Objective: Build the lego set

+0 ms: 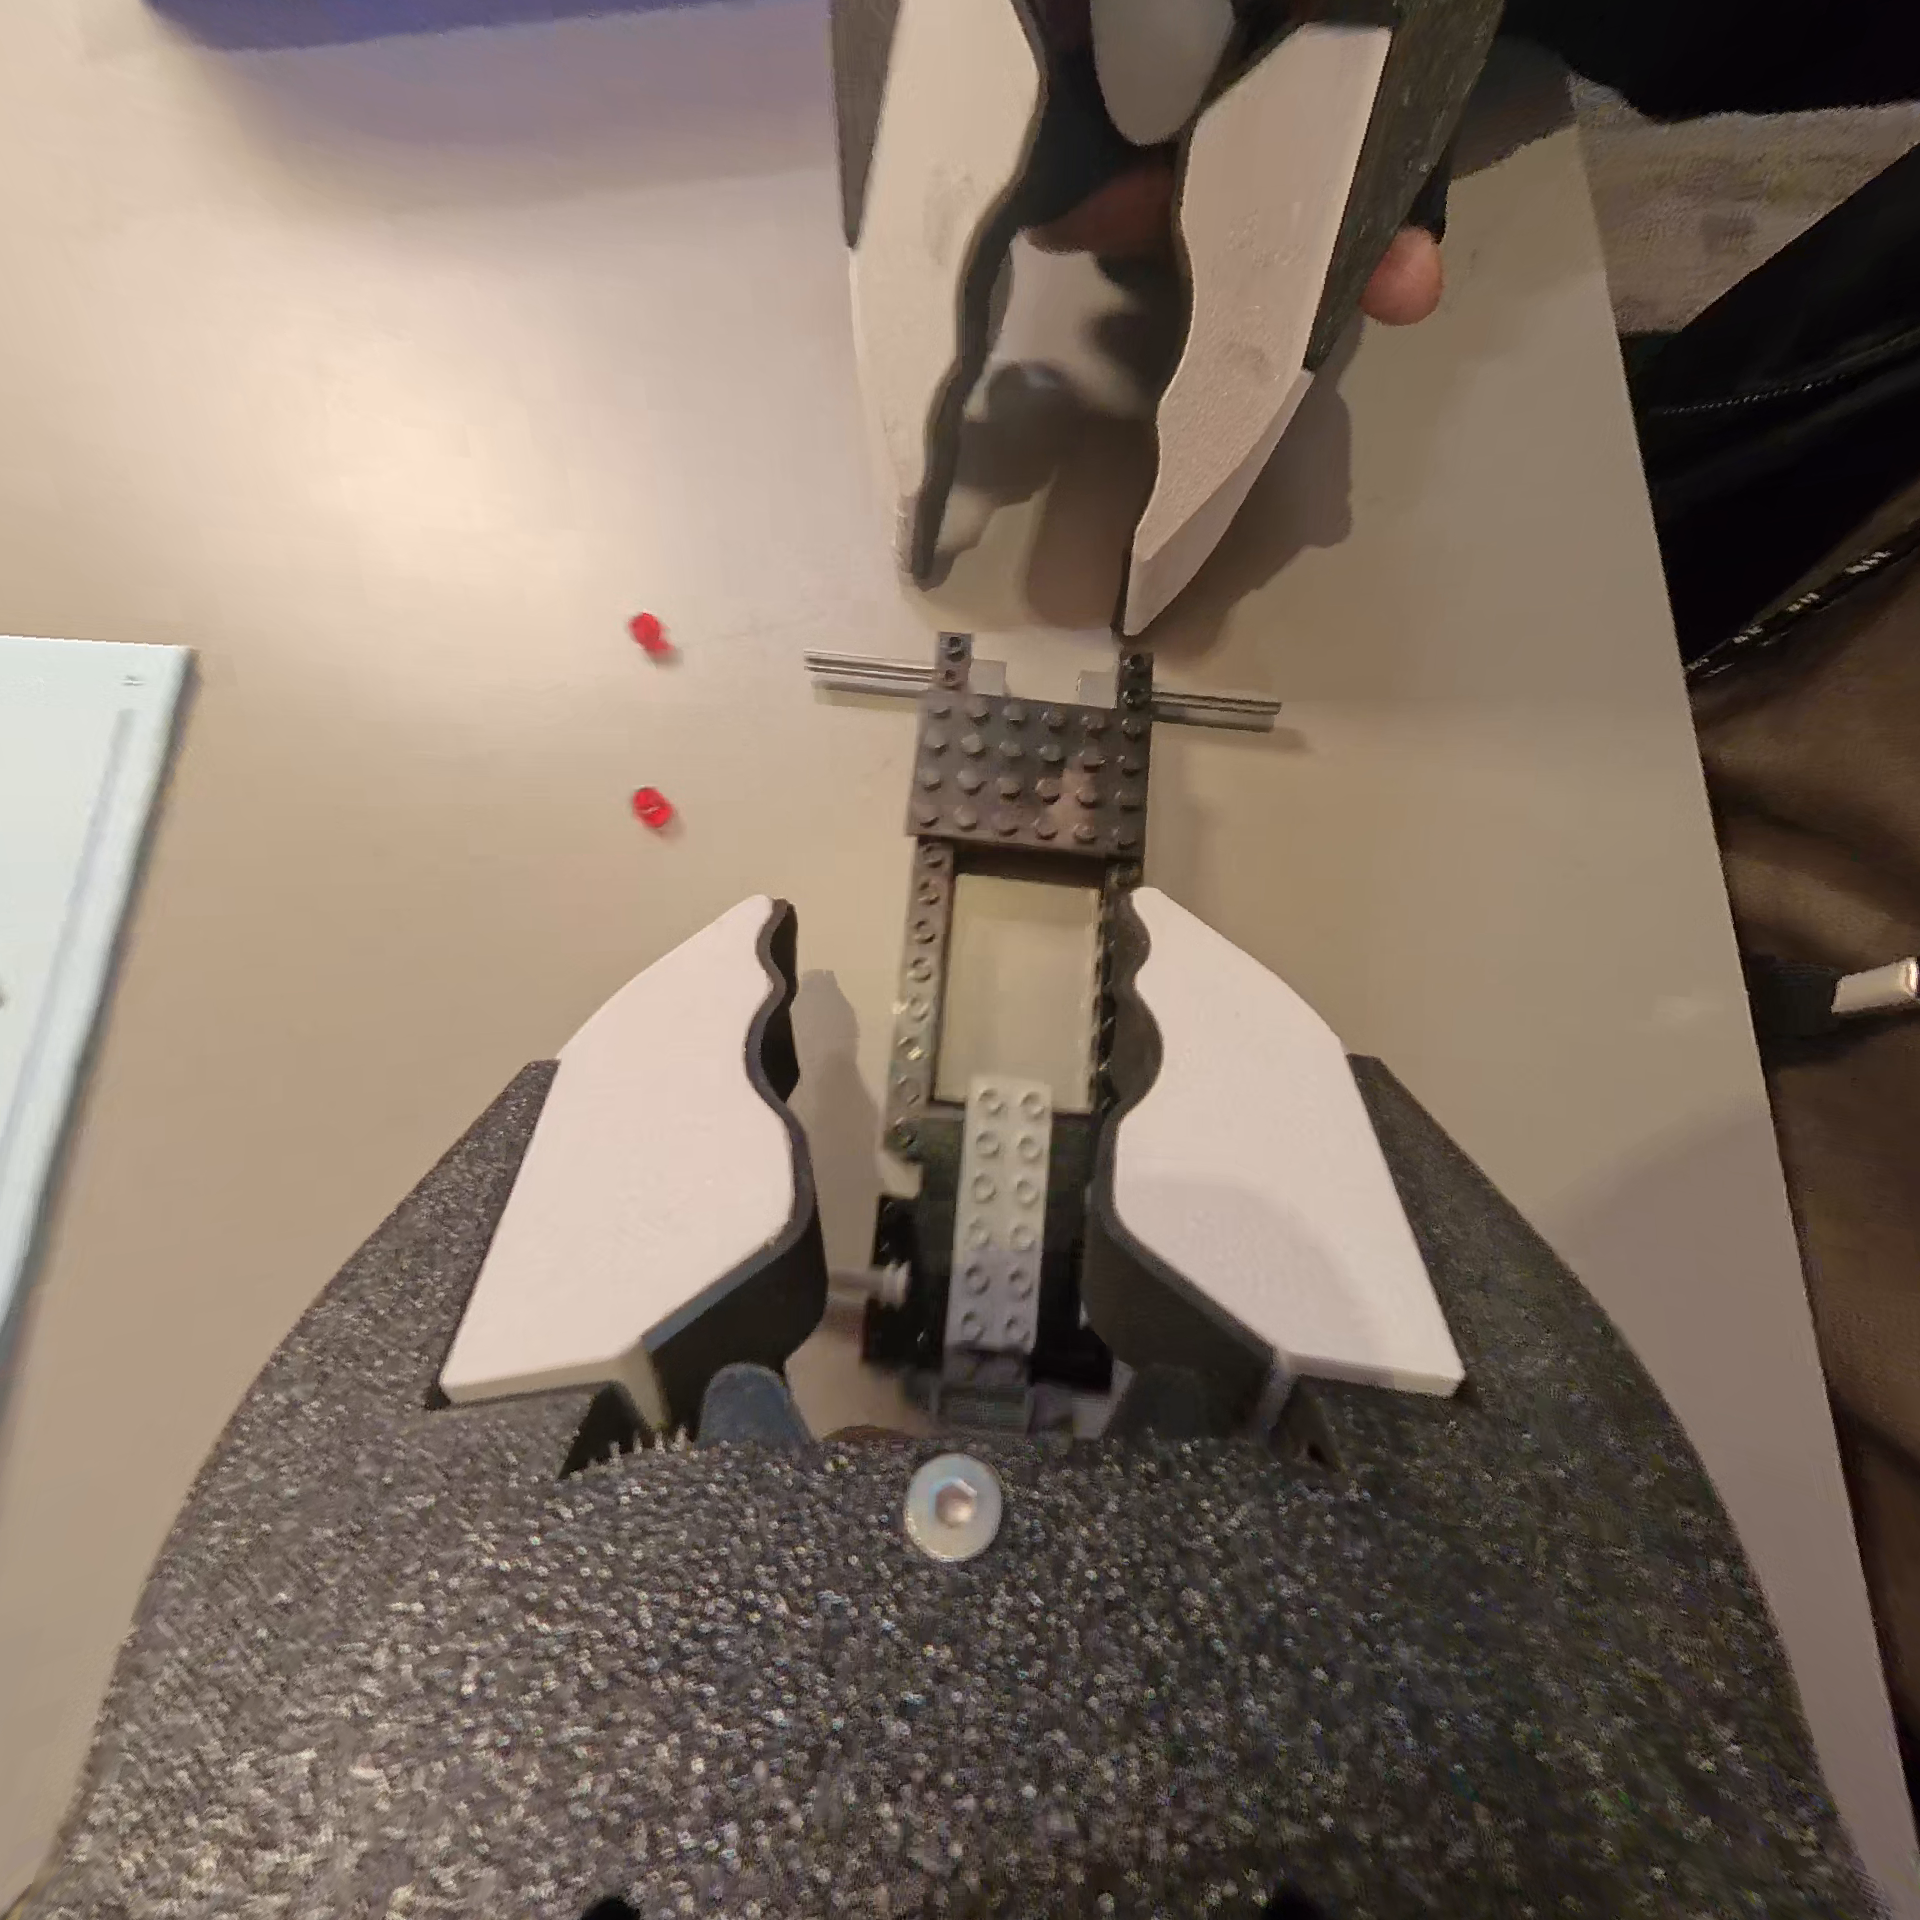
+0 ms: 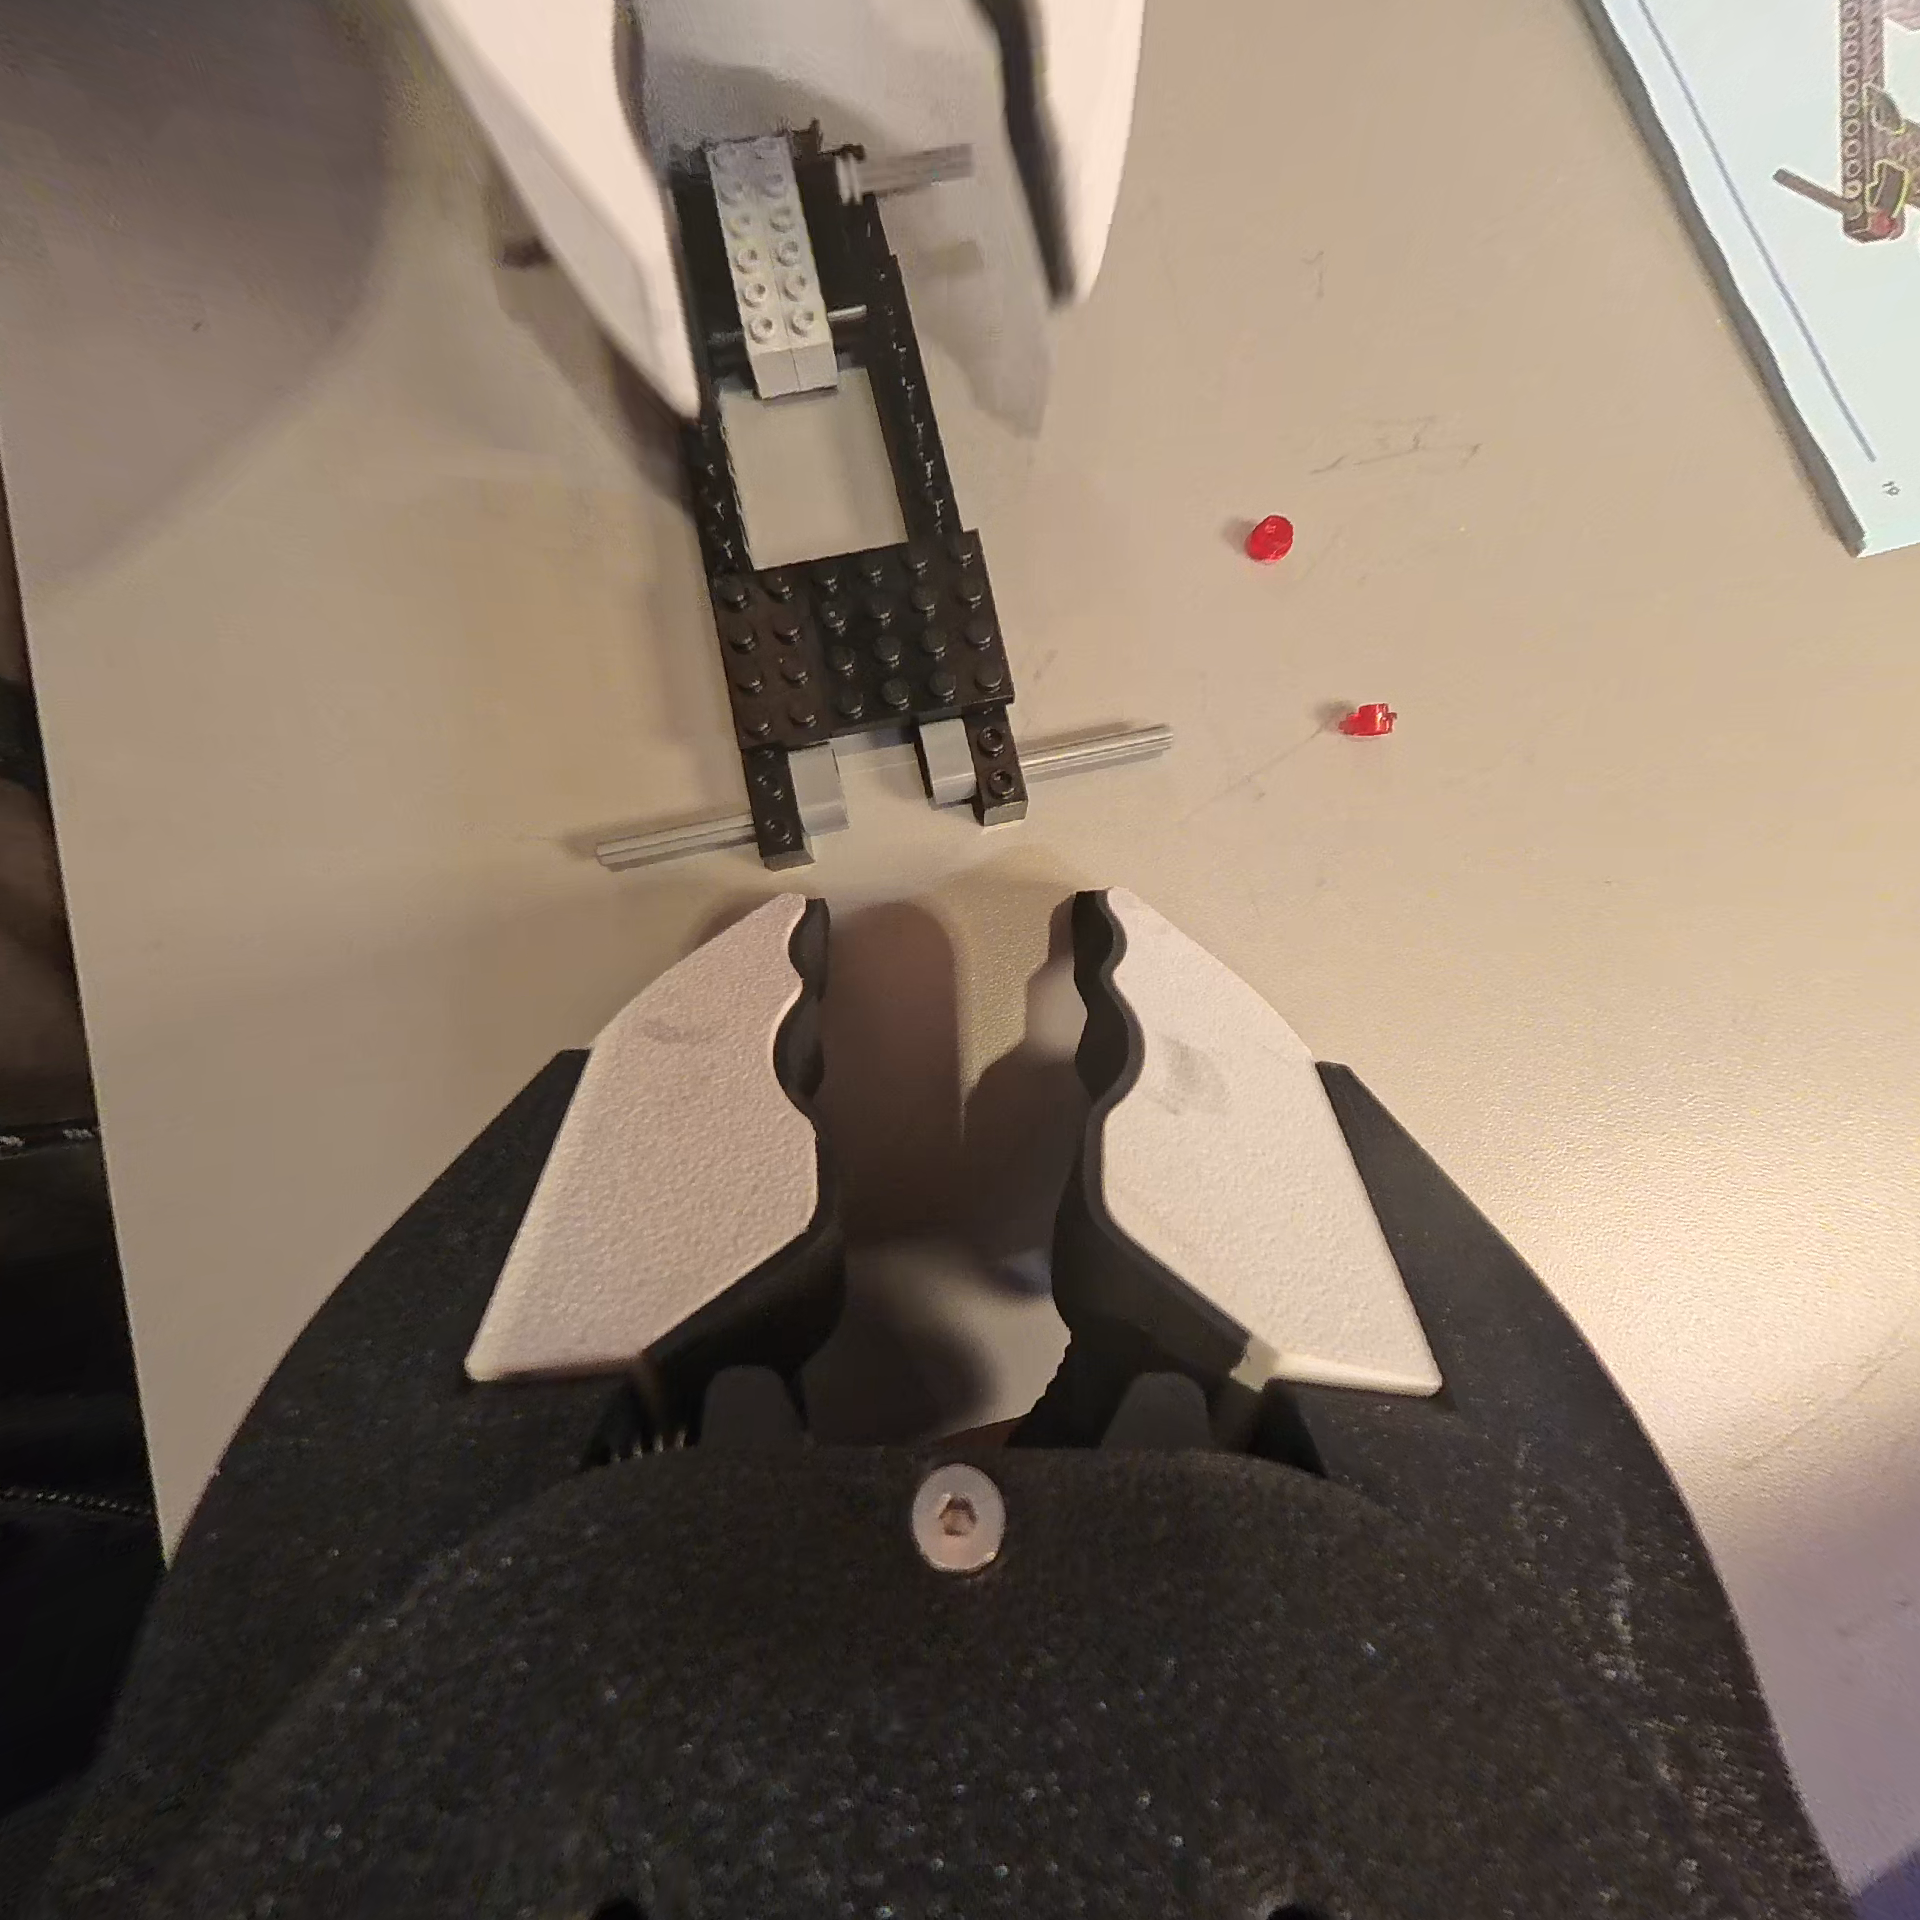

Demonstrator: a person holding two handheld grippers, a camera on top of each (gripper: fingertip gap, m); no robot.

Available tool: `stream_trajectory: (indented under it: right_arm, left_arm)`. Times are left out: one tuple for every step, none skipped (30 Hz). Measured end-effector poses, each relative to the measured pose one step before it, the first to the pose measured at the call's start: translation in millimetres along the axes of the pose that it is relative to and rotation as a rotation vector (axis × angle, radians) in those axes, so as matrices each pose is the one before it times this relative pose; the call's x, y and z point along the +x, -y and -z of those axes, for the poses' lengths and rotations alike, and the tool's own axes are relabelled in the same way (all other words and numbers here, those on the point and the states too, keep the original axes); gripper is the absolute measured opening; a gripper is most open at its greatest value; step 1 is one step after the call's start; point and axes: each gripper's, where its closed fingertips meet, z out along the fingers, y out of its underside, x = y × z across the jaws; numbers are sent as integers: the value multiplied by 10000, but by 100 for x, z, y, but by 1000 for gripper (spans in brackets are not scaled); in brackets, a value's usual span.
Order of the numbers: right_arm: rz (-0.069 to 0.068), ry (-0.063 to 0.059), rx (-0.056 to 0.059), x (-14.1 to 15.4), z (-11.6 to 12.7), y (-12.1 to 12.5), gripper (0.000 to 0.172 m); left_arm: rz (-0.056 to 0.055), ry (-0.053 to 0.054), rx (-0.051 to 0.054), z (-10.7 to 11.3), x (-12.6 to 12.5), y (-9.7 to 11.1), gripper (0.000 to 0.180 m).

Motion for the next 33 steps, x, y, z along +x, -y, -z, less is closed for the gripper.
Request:
stream_trajectory:
  right_arm:
    - [1,-13,8,13,9,-6,46]
    - [1,-14,6,12,8,9,46]
    - [4,-8,2,0,0,1,46]
    - [8,3,-5,-6,-1,-2,46]
    - [8,14,-15,-23,-27,-8,46]
    - [3,16,-20,-14,-23,-30,46]
    - [0,12,-7,-17,-12,-6,46]
    - [-8,11,4,2,0,2,46]
    - [-11,5,3,7,9,7,46]
    - [-4,-11,0,12,-7,-7,46]
    - [9,-21,-4,12,-8,-9,46]
    - [18,-22,-3,12,-5,4,46]
    - [15,-20,2,1,-4,5,46]
    - [4,-15,3,8,-1,2,46]
    - [-5,-12,2,20,3,-1,46]
    - [-13,3,4,-14,-3,6,46]
    - [-6,11,1,-12,-6,8,46]
    - [8,0,-3,-17,-1,-1,46]
    - [10,-3,-3,-5,-13,-2,46]
    - [4,0,-1,-3,6,-7,46]
    - [-2,1,2,-3,-2,3,46]
    - [-3,1,4,4,2,0,46]
    - [-2,1,4,-3,-3,5,46]
    - [-2,2,2,3,10,4,46]
    - [0,2,1,-2,-1,1,46]
    - [3,1,2,-5,4,-3,46]
    - [5,2,11,-6,12,22,46]
    - [4,7,39,-14,48,43,47]
    - [-1,21,105,-3,114,113,48]
    - [-15,43,199,-16,198,227,48]
    - [-39,67,266,6,253,323,48]
    - [-61,86,217,15,193,335,48]
    - [-54,79,60,24,55,268,49]
  left_arm:
    - [-61,97,226,1002,-522,40,59]
    - [-14,100,169,987,-566,-165,59]
    - [63,158,123,866,-681,-350,60]
    - [141,119,53,709,-602,-485,60]
    - [171,20,-6,509,-400,-576,61]
    - [148,10,-103,347,-293,-580,61]
    - [44,43,-118,215,-214,-501,61]
    - [-32,40,-148,126,-107,-415,62]
    - [-63,4,-128,91,-2,-290,62]
    - [-57,-41,-54,78,98,-124,62]
    - [-27,-60,12,66,127,-17,62]
    - [-4,-54,17,34,89,19,62]
    - [2,-31,9,13,52,7,62]
    - [3,-20,-15,-23,23,-42,62]
    - [9,-13,-35,-29,12,-76,62]
    - [3,3,-44,-33,-10,-77,62]
    - [-7,-12,-23,-32,22,-52,62]
    - [-5,-27,-5,-25,48,-20,61]
    - [-4,-14,-3,-17,41,1,61]
    - [-12,-5,0,-21,27,20,61]
    - [-13,-23,2,-34,58,21,61]
    - [-14,-18,1,-40,50,12,61]
    - [-9,-7,-7,-60,28,0,61]
    - [0,-19,-17,-59,46,-7,61]
    - [-7,-29,-20,-75,61,-20,61]
    - [-23,-33,-19,-68,74,-28,61]
    - [-26,-37,-12,-57,91,-7,61]
    - [-23,-74,-8,-51,155,3,61]
    - [-31,-107,-5,-59,221,13,61]
    - [-43,-118,-8,-56,241,6,61]
    - [-42,-123,-12,-66,255,-1,61]
    - [-43,-112,-24,-88,249,-16,62]
    - [-49,-74,-26,-134,191,-13,62]
